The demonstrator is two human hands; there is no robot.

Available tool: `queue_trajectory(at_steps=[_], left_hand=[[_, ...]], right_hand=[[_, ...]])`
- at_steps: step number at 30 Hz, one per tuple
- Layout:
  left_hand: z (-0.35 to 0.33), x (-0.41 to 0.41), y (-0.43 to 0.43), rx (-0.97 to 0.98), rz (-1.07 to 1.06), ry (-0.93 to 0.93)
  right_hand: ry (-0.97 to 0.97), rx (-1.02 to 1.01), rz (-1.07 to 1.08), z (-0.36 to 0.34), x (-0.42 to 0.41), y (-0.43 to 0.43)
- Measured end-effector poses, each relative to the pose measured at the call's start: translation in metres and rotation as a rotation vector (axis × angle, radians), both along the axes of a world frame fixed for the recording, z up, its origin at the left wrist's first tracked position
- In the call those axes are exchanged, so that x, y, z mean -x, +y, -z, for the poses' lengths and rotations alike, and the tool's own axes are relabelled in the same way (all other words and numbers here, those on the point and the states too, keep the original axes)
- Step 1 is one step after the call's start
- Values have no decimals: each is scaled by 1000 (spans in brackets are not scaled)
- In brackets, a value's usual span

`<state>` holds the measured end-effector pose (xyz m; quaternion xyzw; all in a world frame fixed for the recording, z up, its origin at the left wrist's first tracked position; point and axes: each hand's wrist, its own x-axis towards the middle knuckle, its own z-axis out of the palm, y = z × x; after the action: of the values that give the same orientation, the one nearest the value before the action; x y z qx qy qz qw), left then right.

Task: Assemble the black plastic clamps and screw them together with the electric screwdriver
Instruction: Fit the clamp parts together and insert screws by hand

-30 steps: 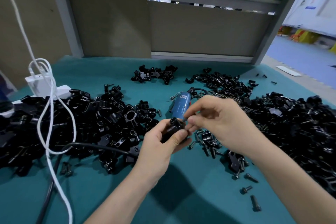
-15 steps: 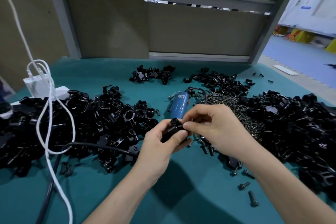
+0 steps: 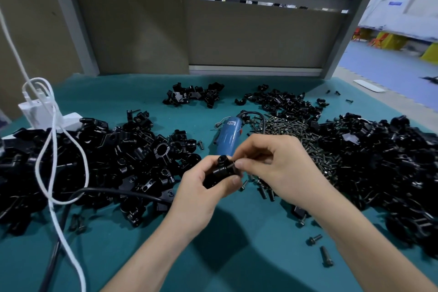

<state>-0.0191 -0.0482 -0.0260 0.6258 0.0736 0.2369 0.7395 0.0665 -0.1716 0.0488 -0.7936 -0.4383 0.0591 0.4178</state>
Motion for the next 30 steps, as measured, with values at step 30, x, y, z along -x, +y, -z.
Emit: queue_trajectory(at_steps=[30], left_hand=[[-6,1,4,230,6,19]], right_hand=[[-344,310,614,42,-169,-32]])
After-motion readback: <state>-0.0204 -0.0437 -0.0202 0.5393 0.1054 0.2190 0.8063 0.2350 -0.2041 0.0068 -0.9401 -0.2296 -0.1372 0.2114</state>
